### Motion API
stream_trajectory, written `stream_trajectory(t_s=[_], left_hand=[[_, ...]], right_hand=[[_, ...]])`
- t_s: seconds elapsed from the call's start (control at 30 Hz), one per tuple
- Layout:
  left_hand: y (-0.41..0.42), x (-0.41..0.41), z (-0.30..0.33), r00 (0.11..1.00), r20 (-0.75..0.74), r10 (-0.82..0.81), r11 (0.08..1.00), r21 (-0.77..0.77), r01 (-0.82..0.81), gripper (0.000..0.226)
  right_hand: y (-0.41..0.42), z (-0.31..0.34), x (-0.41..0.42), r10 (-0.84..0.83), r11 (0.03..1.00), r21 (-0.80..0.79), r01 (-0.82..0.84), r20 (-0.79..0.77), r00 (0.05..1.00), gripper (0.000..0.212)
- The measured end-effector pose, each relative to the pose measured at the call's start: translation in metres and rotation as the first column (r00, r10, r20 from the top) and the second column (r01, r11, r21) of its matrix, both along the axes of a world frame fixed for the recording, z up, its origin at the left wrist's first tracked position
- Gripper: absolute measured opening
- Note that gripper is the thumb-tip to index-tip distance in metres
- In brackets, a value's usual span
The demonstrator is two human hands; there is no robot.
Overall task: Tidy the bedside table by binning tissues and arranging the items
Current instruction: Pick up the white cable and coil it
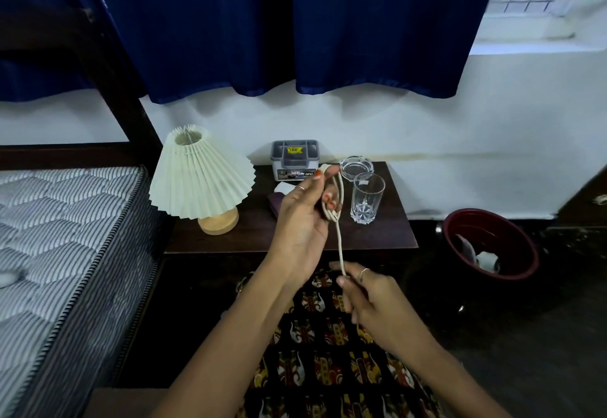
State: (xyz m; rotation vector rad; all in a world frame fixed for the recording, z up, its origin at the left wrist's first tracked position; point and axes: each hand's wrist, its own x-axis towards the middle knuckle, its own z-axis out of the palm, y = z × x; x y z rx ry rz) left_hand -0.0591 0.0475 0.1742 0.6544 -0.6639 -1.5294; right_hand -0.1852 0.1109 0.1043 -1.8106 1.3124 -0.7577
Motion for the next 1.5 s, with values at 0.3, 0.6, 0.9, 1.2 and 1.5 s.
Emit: stream_trajectory(t_s=[0.3, 0.6, 0.9, 1.2, 1.5], left_hand=[[0.006, 0.009, -0.014, 0.752, 0.656, 0.063, 0.988, -0.145, 0.043, 0.029], [0.019, 0.007, -0.021, 0.662, 0.748, -0.054, 0.984, -0.073, 0.162, 0.024], [0.024, 0.015, -0.016, 0.797, 0.59, -0.133, 0.986, -0.004, 0.168, 0.048], [0.032, 0.013, -0.009, 0.757, 0.64, -0.135, 0.97, -0.07, 0.232, 0.037], [0.022, 0.008, -0.006, 0.979, 0.191, -0.072, 0.997, 0.029, 0.067, 0.038]], right_hand=[[0.004, 0.06, -0.003, 0.017, 0.954, -0.252, -0.165, -0.502, 0.865, 0.027], [-0.035, 0.106, -0.013, -0.025, 0.939, -0.331, -0.097, -0.345, 0.938, 0.012], [-0.068, 0.11, -0.027, 0.047, 0.97, -0.239, -0.054, -0.035, 0.998, 0.008], [-0.078, 0.082, -0.026, 0.019, 0.969, -0.246, 0.015, 0.134, 0.991, 0.015], [-0.063, 0.054, -0.021, -0.05, 0.99, -0.118, 0.075, 0.202, 0.978, 0.024]])
